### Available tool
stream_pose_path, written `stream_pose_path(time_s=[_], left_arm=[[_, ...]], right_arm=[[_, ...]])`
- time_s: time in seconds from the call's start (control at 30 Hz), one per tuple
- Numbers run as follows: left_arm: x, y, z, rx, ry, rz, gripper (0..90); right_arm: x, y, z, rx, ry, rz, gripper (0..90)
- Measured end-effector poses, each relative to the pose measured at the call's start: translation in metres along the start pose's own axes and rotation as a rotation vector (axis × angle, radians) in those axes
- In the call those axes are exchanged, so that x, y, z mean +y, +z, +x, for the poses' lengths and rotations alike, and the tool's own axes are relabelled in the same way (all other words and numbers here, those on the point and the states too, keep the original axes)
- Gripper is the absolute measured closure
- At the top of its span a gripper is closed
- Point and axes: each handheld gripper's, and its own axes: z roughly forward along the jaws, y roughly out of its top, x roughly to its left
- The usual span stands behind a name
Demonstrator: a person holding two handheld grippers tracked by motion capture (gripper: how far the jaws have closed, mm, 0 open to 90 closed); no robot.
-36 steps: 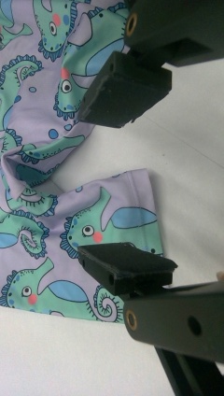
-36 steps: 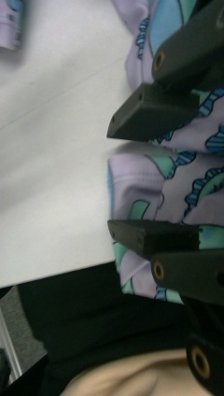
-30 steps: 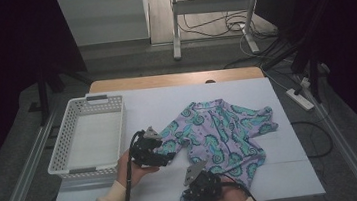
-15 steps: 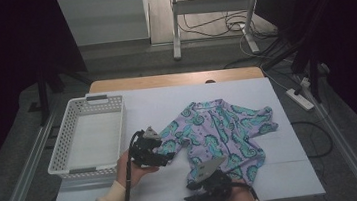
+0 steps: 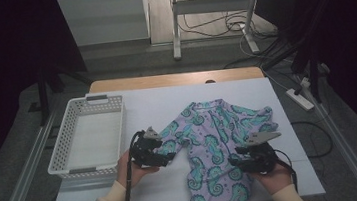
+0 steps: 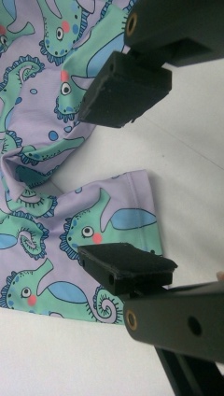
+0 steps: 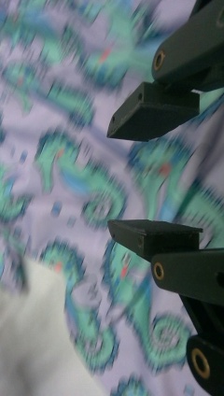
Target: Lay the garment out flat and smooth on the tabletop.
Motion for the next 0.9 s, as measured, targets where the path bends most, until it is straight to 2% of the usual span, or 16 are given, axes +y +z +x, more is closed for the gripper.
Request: stream_pose_path(time_s=[0.17,0.27,0.4,0.63,0.77,0.9], left_arm=[[0.000,0.000,-0.002,0.000,0.003,0.002,31.3],[0.000,0.000,-0.002,0.000,0.001,0.000,31.3],[0.000,0.000,-0.002,-0.001,0.001,-0.001,31.3],[0.001,0.001,-0.002,-0.002,0.004,0.003,31.3],[0.001,0.001,-0.003,0.000,0.005,0.004,31.3],[0.001,0.002,-0.002,0.000,0.004,0.005,31.3]], right_arm=[[-0.016,-0.014,-0.013,-0.047,0.059,0.018,47.5],[-0.026,-0.019,-0.014,-0.063,0.081,0.039,46.8],[-0.039,-0.026,-0.012,-0.077,0.086,0.067,45.7],[-0.056,-0.032,-0.010,-0.078,0.095,0.115,45.0],[-0.063,-0.030,-0.013,-0.078,0.119,0.150,42.8],[-0.062,-0.023,-0.012,-0.062,0.115,0.165,40.0]])
